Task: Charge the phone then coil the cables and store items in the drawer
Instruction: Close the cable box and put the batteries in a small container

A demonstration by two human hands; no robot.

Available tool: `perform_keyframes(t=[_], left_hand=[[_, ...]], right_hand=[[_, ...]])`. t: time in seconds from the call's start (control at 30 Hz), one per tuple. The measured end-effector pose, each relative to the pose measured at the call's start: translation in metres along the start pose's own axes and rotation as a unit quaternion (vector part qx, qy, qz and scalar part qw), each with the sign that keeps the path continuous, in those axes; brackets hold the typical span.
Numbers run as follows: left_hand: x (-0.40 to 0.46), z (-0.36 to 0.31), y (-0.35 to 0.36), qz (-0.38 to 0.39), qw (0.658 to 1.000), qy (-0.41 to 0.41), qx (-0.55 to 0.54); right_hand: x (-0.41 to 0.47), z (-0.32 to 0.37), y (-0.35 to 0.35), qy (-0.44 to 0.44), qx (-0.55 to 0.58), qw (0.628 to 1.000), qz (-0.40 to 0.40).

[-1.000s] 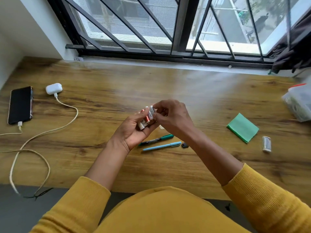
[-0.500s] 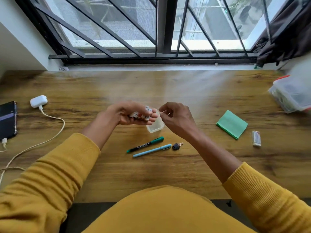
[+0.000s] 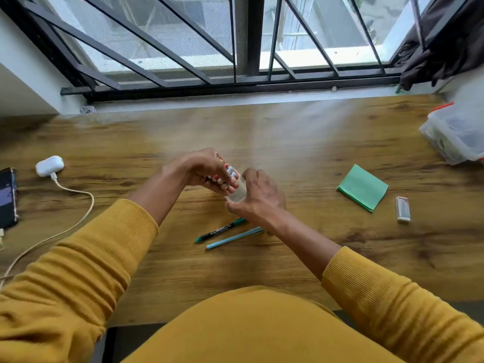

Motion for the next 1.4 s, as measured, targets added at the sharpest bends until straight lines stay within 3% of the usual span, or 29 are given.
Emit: perform_keyframes(t=[0.17, 0.37, 0.53, 0.8, 1.03, 1.27, 1.4], left_hand=[[-0.001, 0.004, 0.002, -0.038, 0.999, 0.002, -0.012], [0.003, 0.009, 0.006, -0.088, 0.996, -0.005, -0.018], [0.005, 0.012, 0.005, -0.115, 0.991, -0.003, -0.074], [0.006, 0.021, 0.003, -0.158, 0.982, 0.005, -0.106], [0.008, 0.021, 0.001, -0.181, 0.982, 0.022, -0.057], [0.004, 0.015, 0.004, -0.202, 0.979, 0.026, -0.017], [0.005, 0.017, 0.005, -0.220, 0.974, 0.036, -0.034]], right_hand=[[0.010, -0.004, -0.003, -0.069, 0.014, 0.995, 0.073], [0.015, -0.009, -0.011, -0.082, 0.008, 0.995, 0.062], [0.009, -0.012, -0.011, -0.069, 0.015, 0.997, 0.032], [-0.012, -0.024, -0.019, -0.065, 0.083, 0.990, -0.098], [-0.006, -0.027, -0.018, -0.048, 0.115, 0.988, -0.089], [-0.003, -0.020, -0.031, -0.041, 0.127, 0.981, -0.142], [0.000, -0.010, -0.035, -0.056, 0.051, 0.988, -0.136]])
Point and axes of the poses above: each hand's wrist, its own x-axis towards the middle knuckle, its own y-axis out of the palm, z = x × y, the point moved 9 cm from there along x, towards the middle knuckle, and after that the axes turned 13 degrees about -y, right-handed, at the moved point
